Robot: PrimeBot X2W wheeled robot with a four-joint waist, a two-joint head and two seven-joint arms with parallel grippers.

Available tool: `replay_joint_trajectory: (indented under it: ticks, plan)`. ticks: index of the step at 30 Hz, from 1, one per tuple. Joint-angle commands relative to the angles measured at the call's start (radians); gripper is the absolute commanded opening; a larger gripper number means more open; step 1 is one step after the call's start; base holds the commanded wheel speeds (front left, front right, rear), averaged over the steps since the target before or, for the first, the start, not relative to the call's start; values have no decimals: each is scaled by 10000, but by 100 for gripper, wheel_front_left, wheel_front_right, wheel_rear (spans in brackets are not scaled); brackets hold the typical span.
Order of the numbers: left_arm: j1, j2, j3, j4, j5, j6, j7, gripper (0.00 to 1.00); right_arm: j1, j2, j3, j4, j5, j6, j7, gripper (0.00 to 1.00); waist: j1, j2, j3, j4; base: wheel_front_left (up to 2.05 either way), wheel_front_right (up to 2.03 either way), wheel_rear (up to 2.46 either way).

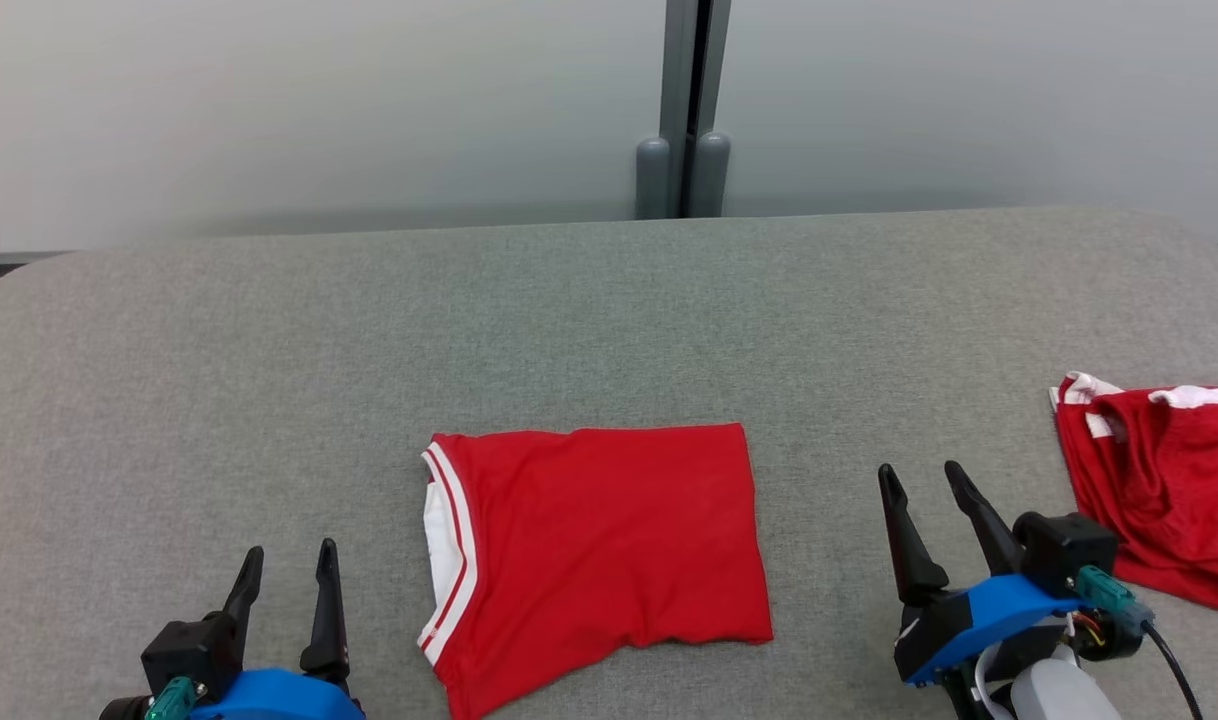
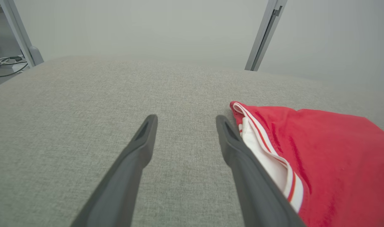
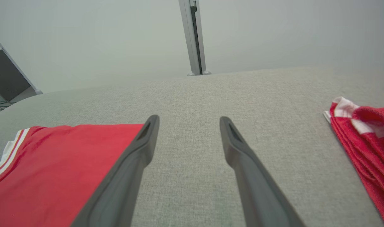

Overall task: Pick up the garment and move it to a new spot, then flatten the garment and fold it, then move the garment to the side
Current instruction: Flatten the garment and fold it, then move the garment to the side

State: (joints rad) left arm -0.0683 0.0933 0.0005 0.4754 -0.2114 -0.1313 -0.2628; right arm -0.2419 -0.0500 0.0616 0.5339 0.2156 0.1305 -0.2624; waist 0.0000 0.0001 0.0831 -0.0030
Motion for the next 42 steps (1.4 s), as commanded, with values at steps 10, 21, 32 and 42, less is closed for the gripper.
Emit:
replay_joint_trajectory:
  ticks: [10,21,32,42]
  plan:
    - [396,-196,388,120,442,10,-22,100,837,-25,5,45,59,5,-28,100,0,-1,-480,-425,0,0,0]
    - [15,-105,-150,-84,111,10,-22,100,321,-22,663,539,528,5,-28,100,0,-1,89,105,0,0,0]
    - [-440,381,-973,-62,-473,10,-22,100,-1197,-31,1440,2067,1164,5,-27,100,0,-1,801,1393,0,0,0]
    - [-281,510,-938,-75,-657,10,-22,100,-1343,85,2929,3974,3199,19,59,0,0,-1,767,1652,0,0,0]
